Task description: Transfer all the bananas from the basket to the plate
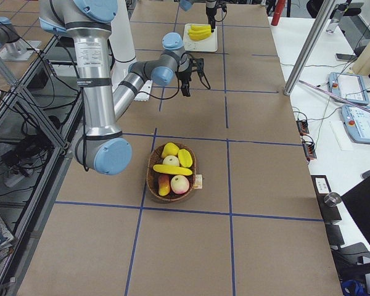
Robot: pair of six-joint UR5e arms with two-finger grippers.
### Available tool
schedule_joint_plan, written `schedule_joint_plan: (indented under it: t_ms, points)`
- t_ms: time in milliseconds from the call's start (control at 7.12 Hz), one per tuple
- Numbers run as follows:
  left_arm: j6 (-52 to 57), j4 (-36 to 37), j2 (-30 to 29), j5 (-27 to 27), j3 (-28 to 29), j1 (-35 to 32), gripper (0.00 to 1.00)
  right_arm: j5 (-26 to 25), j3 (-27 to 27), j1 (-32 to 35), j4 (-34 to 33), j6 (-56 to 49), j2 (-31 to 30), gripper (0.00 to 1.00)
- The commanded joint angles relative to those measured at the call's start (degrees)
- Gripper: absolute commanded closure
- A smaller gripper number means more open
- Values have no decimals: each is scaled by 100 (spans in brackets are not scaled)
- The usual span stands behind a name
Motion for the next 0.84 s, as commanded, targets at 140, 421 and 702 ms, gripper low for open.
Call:
schedule_joint_plan:
  t_ms: [140, 421, 702]
  points:
    - [-1098, 25, -629, -183, -132, 371, 0, 832, -101, 970, 1125, -852, -1737, 0]
    - [-1153, 25, -674, -183, -193, 416, 0, 1724, -1457, 1741, 3408, -863, -2296, 0]
    - [-1293, 25, -700, -174, -220, 547, 0, 1880, -1798, 1843, 3664, -907, -2700, 0]
